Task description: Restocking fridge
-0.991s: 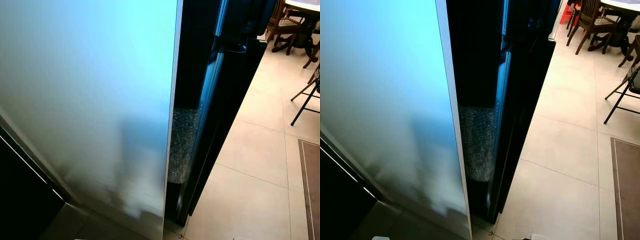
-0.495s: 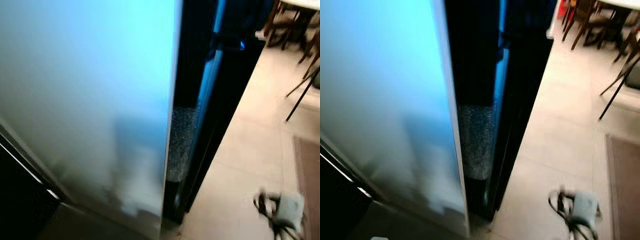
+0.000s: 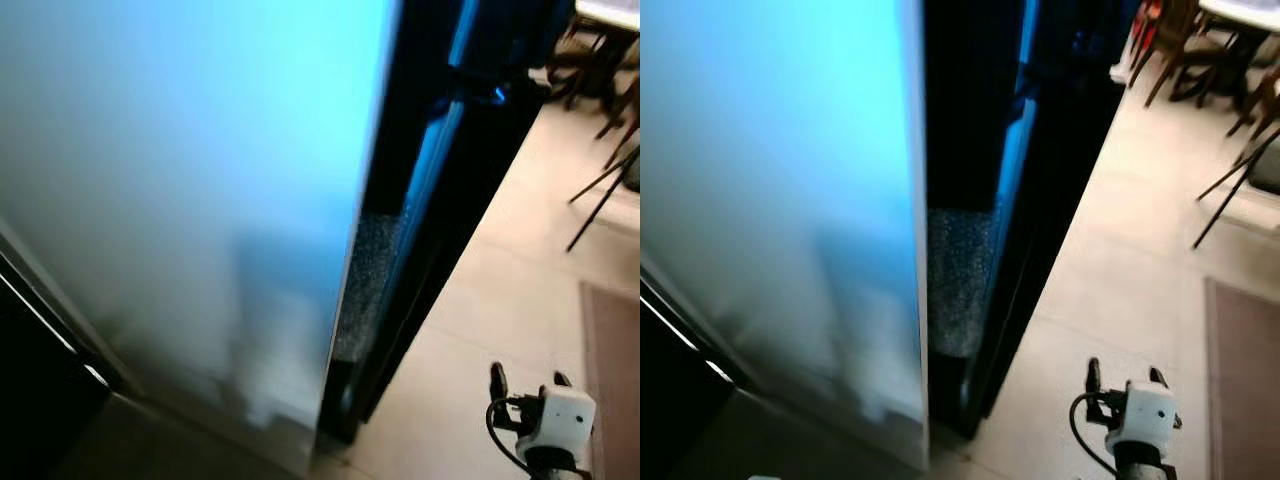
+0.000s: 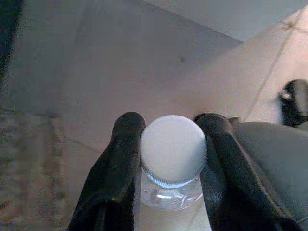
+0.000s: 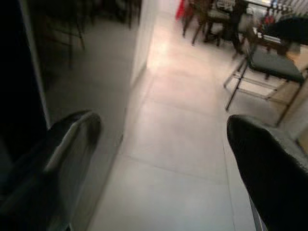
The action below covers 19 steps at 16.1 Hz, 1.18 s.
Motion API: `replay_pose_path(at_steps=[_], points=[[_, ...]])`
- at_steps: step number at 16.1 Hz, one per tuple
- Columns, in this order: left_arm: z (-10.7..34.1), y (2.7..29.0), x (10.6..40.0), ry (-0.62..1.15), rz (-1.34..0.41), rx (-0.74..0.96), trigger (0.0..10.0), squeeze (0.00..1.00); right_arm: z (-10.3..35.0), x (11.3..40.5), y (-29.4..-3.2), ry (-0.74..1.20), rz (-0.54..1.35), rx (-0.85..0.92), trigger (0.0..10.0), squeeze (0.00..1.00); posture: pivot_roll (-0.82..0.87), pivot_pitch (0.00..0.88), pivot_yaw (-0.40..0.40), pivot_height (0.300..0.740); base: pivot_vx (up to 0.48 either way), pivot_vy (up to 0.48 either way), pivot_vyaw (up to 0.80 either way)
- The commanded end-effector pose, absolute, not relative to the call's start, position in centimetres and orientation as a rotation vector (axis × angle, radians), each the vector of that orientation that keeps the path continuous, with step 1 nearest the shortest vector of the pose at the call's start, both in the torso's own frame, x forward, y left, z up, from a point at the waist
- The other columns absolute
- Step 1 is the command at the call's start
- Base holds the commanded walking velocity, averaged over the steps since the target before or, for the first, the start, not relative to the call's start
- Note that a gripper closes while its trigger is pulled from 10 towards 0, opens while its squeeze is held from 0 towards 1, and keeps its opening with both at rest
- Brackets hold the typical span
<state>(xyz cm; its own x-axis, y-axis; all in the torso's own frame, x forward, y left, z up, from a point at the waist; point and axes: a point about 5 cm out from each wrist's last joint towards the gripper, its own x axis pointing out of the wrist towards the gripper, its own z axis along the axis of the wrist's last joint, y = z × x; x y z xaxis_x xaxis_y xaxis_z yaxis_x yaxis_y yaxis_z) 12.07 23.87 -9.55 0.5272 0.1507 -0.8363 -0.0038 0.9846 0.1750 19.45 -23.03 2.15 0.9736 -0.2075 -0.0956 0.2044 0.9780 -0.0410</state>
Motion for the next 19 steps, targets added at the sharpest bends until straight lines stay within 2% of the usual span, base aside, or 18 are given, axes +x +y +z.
replay_pose_path(at_steps=[1,3,6,8,12,13,17,18,19], points=[[-9.8,23.6,11.6,1.027,0.102,0.149,10.0,0.00,3.1,19.5,-22.6,0.079,-0.196,-0.020,10.0,0.00,-0.08,0.000,-0.077,0.740,0.000,0.000,0.00],[-9.8,23.3,11.8,1.025,0.096,0.147,10.0,0.00,4.6,19.6,-21.7,0.052,-0.148,-0.034,10.0,0.00,-0.10,0.000,-0.088,0.740,0.000,0.000,0.00],[-9.8,23.3,11.9,1.026,0.095,0.145,10.0,0.00,7.0,20.1,-18.0,0.033,0.051,-0.032,10.0,0.00,-0.11,0.000,-0.086,0.740,0.000,0.000,0.00],[-9.8,23.4,11.9,1.030,0.099,0.149,10.0,0.00,7.5,20.4,-16.7,0.041,0.128,0.002,10.0,0.00,-0.11,0.000,-0.080,0.740,0.000,0.000,0.00],[-9.6,24.2,11.8,1.035,0.111,0.170,10.0,0.00,8.2,22.0,-15.5,0.084,0.108,0.021,10.0,0.00,-0.09,0.000,-0.043,0.740,0.000,0.000,0.00],[-9.6,24.4,11.8,1.044,0.104,0.187,10.0,0.00,8.2,22.4,-14.4,0.091,0.147,0.062,10.0,1.00,-0.10,0.000,-0.033,0.740,0.000,0.000,0.00],[-9.5,24.6,11.9,1.034,0.095,0.198,10.0,0.00,8.1,23.2,-12.4,0.121,0.214,0.095,10.0,1.00,-0.10,0.000,-0.024,0.740,0.000,0.000,0.00],[-9.5,24.5,11.9,1.035,0.087,0.205,10.0,0.00,8.2,23.6,-12.3,0.116,0.199,0.073,10.0,0.36,-0.09,0.000,-0.020,0.740,0.000,0.000,0.00],[-9.5,24.5,12.0,1.035,0.083,0.208,10.0,0.00,8.5,24.0,-12.4,0.104,0.184,0.067,10.0,0.00,-0.09,0.000,-0.020,0.740,0.000,0.000,0.00]])
